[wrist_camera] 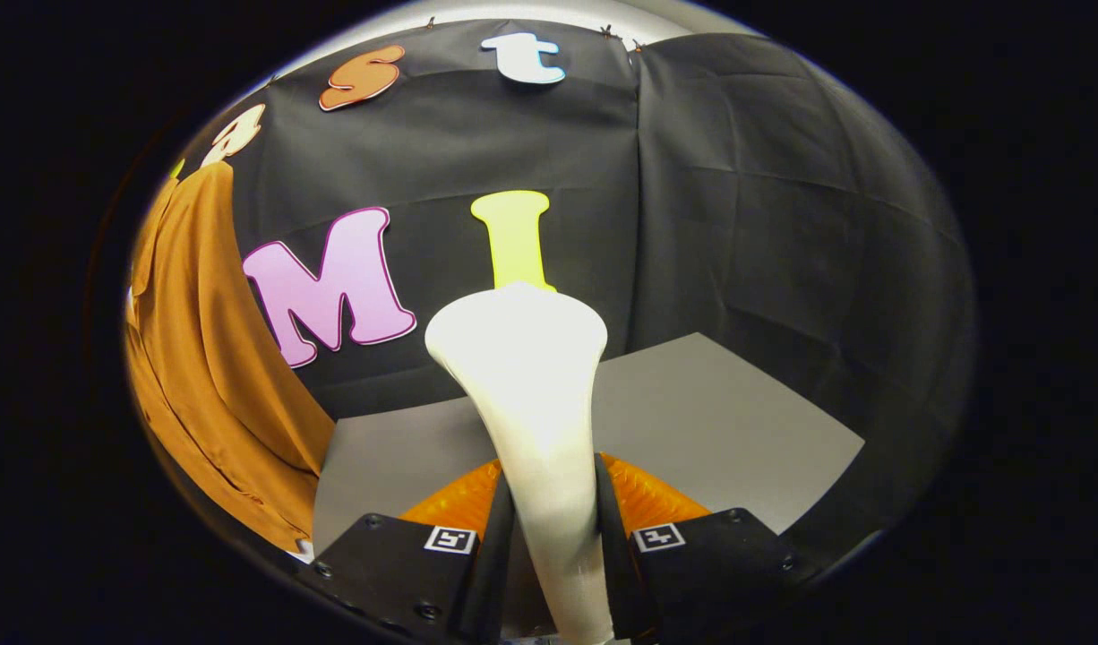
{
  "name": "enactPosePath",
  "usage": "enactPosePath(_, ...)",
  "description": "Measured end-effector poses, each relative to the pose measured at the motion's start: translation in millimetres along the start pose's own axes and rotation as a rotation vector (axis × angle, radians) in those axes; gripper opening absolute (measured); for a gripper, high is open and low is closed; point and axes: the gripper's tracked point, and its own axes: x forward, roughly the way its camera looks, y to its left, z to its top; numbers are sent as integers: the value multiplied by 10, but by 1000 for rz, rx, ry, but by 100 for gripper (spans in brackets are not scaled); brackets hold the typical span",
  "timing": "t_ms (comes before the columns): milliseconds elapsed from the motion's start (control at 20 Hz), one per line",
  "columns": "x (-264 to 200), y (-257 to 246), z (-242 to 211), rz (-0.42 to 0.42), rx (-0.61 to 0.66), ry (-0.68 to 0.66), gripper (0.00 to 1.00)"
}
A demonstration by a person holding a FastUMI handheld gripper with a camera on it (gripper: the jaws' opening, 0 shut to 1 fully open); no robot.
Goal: Iron the clothes twice with a garment steamer, once on the left side and once on the right side.
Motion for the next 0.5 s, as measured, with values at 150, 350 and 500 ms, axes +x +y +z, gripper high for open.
enactPosePath(150, -235, 41, 36, -42, 12, -33, 49)
enactPosePath(350, -583, 296, 46, -73, 43, -73, 49)
enactPosePath(500, -809, 664, 28, -62, 34, -101, 49)
